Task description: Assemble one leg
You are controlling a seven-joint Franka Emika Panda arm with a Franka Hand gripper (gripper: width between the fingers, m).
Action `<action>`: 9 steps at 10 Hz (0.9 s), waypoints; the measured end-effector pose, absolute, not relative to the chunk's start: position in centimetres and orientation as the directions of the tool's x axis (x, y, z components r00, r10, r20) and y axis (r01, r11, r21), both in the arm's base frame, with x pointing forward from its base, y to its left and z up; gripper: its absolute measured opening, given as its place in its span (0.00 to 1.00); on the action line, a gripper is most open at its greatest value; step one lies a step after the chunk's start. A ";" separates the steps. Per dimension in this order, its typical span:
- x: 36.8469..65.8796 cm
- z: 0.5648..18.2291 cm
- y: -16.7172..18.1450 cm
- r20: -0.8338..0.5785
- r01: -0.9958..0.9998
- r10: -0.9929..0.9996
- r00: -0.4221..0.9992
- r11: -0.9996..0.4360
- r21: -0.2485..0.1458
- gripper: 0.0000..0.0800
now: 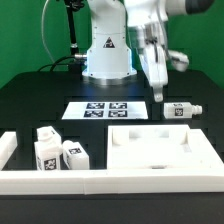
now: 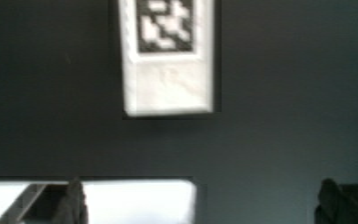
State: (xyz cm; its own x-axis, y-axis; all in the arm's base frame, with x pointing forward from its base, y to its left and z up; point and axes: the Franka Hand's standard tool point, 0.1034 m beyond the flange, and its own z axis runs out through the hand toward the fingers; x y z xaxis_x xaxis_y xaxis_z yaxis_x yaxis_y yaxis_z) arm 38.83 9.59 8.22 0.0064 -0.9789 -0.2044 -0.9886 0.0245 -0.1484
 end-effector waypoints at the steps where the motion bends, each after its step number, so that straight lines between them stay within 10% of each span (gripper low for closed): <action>1: 39.7 11.3 10.3 -0.304 -0.983 -0.952 0.031 0.026 -0.180 0.81; 3: 40.0 15.0 10.2 -0.497 -0.979 -0.867 0.040 0.066 -0.194 0.81; 8: 39.3 13.8 10.0 -0.592 -0.985 -0.801 0.089 0.020 -0.174 0.81; 9: 39.0 13.4 10.5 -0.641 -0.974 -0.755 0.136 0.017 -0.227 0.81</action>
Offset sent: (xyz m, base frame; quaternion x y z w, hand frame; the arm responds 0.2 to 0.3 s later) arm -0.0064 0.0128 0.0029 -0.0847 -0.1482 0.0347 0.9847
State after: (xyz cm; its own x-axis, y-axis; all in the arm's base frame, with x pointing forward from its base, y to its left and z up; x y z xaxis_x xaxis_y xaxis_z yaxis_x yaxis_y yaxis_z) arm 39.03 10.47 13.35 0.1357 -0.7555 -0.6410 -0.9738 0.0175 -0.2268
